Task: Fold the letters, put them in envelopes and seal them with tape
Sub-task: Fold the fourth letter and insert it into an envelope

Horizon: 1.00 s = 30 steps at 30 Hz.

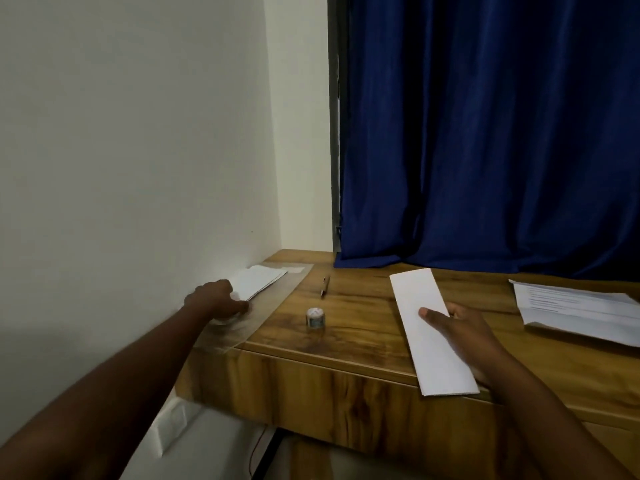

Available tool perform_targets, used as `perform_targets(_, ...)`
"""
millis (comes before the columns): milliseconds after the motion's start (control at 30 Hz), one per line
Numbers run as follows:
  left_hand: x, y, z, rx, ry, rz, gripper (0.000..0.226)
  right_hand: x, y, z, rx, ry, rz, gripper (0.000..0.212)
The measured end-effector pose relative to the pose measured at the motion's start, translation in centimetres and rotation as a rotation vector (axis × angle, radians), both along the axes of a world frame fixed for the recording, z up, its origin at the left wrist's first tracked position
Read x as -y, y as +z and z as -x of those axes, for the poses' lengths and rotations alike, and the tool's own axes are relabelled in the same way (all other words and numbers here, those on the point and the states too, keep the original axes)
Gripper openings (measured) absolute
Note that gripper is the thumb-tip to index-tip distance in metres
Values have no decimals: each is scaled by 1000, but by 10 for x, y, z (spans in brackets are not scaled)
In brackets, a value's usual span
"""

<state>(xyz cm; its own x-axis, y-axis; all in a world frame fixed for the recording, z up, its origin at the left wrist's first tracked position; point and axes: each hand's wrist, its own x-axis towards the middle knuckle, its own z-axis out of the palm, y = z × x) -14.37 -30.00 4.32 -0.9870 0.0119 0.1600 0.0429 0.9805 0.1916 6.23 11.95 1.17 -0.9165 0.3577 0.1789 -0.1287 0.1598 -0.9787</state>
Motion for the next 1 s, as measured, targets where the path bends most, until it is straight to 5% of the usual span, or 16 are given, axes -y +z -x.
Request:
perform_targets(533,-14,14,1,-170,54,-13,17,-4,-5,2,-12,21,56,19)
perform_targets(767,-16,27,9,-67,86,-236,42,-2,-5,3,-8,7,39,22)
perform_targets(1000,-10,36,9,-71,107,-317,18,-2,-4,6,-14,-52,23,57)
